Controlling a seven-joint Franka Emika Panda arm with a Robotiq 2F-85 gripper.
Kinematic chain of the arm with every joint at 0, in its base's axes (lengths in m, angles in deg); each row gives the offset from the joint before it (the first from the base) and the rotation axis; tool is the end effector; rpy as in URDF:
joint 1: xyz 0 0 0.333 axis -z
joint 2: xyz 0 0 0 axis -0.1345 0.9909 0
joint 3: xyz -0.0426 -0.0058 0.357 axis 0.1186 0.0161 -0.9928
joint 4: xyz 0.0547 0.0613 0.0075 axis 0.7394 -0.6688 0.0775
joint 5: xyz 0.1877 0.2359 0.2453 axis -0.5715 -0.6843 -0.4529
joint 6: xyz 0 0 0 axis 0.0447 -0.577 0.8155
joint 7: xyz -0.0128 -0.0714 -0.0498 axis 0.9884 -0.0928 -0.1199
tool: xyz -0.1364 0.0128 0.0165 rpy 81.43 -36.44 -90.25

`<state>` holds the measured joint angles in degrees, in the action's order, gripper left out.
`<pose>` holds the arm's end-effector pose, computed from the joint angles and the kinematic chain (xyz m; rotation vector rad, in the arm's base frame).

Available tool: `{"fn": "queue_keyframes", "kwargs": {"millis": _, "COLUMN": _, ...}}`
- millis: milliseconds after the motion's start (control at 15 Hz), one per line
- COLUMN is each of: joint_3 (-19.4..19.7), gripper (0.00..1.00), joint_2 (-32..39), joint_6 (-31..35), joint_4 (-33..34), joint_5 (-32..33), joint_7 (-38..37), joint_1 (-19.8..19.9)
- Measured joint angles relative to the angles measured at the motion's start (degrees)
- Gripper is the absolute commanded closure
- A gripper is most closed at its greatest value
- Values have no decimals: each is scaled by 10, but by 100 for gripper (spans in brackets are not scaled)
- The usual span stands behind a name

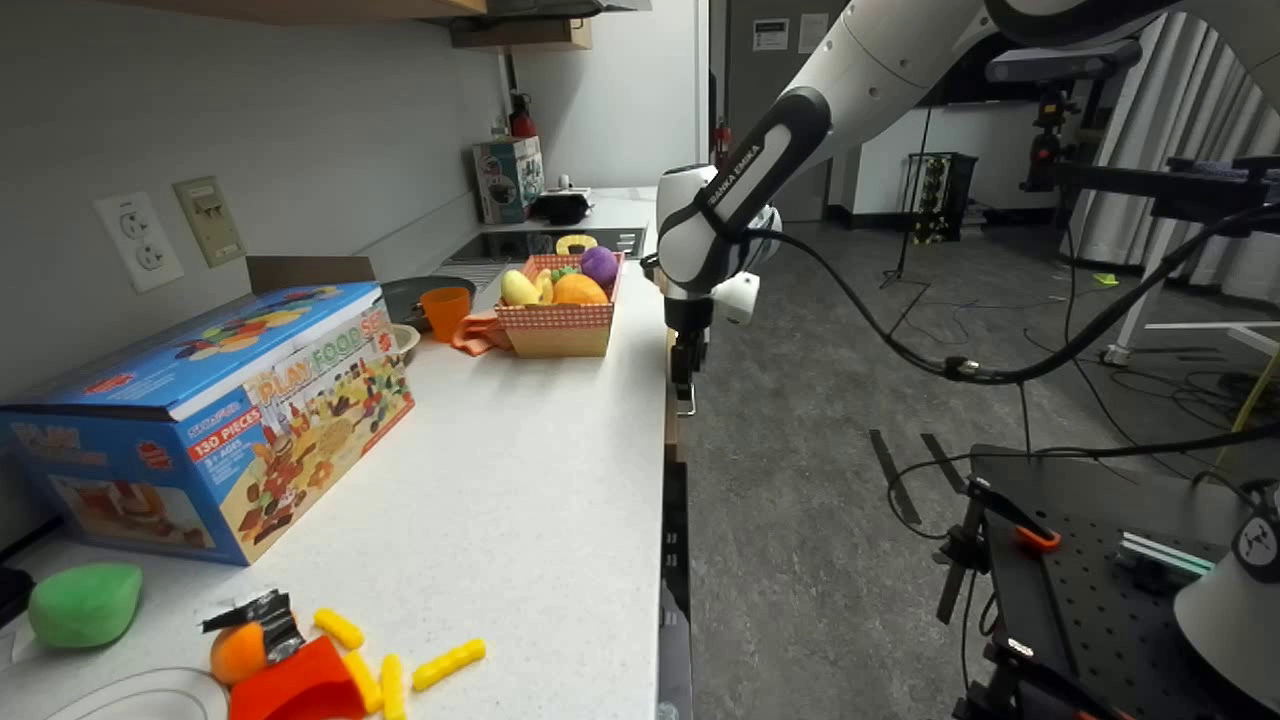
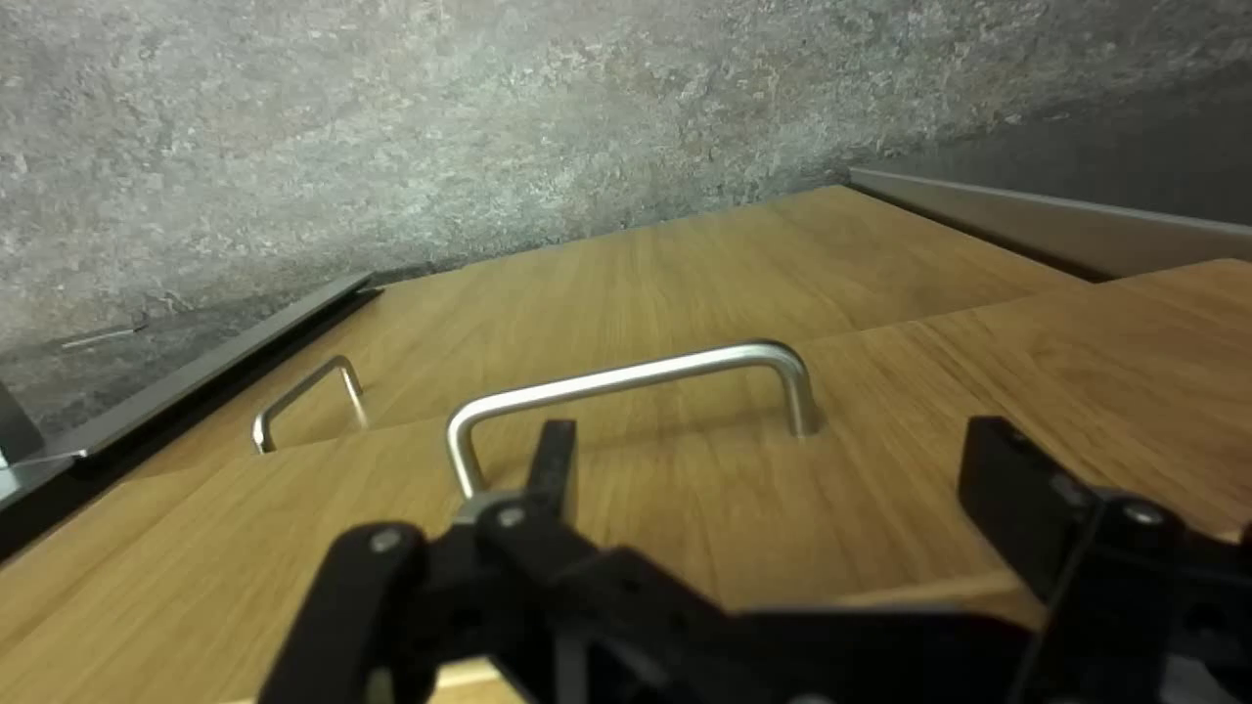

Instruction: Put the purple object in the basket, then close the drawer

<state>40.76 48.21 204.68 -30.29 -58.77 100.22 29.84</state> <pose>0.6452 -0.2679 0.1755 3.0950 0.2202 0.0125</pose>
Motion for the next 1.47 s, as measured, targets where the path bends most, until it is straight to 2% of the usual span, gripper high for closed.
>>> {"fn": "queue_keyframes", "kwargs": {"millis": 333, "joint_3": -13, "gripper": 0, "joint_2": 17, "joint_6": -2, "joint_4": 21, "joint_5": -14, "joint_7": 36, "joint_1": 11}}
{"fn": "queue_keyframes", "kwargs": {"millis": 667, "joint_3": -51, "gripper": 0, "joint_2": 18, "joint_6": -2, "joint_4": 20, "joint_5": -81, "joint_7": 115, "joint_1": 55}}
{"fn": "queue_keyframes", "kwargs": {"millis": 867, "joint_3": -61, "gripper": 0, "joint_2": 10, "joint_6": 3, "joint_4": 14, "joint_5": -116, "joint_7": 149, "joint_1": 72}}
{"fn": "queue_keyframes", "kwargs": {"millis": 1467, "joint_3": -58, "gripper": 0, "joint_2": 9, "joint_6": 9, "joint_4": 11, "joint_5": -117, "joint_7": 160, "joint_1": 70}}
